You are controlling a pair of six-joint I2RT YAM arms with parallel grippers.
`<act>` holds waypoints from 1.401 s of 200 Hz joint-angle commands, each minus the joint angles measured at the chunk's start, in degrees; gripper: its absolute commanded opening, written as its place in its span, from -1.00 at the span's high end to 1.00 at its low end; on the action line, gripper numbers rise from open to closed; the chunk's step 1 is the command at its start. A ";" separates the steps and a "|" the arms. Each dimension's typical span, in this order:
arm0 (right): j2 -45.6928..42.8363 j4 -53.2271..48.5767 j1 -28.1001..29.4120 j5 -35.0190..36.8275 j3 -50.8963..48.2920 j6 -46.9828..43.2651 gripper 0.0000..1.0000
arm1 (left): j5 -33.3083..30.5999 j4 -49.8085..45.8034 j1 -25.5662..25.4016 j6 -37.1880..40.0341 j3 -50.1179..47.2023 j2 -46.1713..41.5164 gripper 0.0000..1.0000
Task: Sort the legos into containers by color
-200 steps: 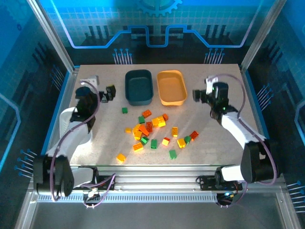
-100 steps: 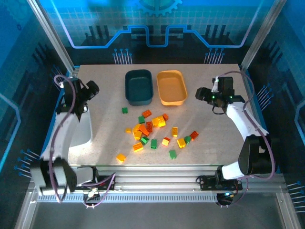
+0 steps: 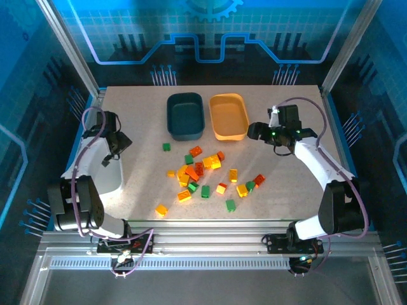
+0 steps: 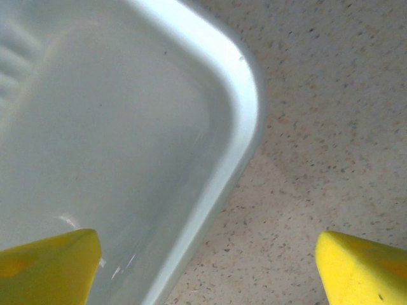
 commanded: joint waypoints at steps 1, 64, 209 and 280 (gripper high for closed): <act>0.75 0.56 2.04 -1.16 -0.07 -0.57 -0.52 | 1.14 0.53 0.29 0.01 -1.66 1.95 -0.63; 0.34 -0.41 10.98 1.83 1.18 -0.56 -0.48 | 5.77 3.95 0.29 2.04 -1.82 5.12 0.13; 11.27 -0.74 30.97 8.57 10.31 2.53 -0.42 | 23.35 16.98 -8.76 -11.16 -4.04 5.03 0.26; 27.12 -2.31 44.56 14.71 26.73 10.99 -0.43 | 11.32 9.91 -7.56 -13.11 -2.99 -9.73 -0.55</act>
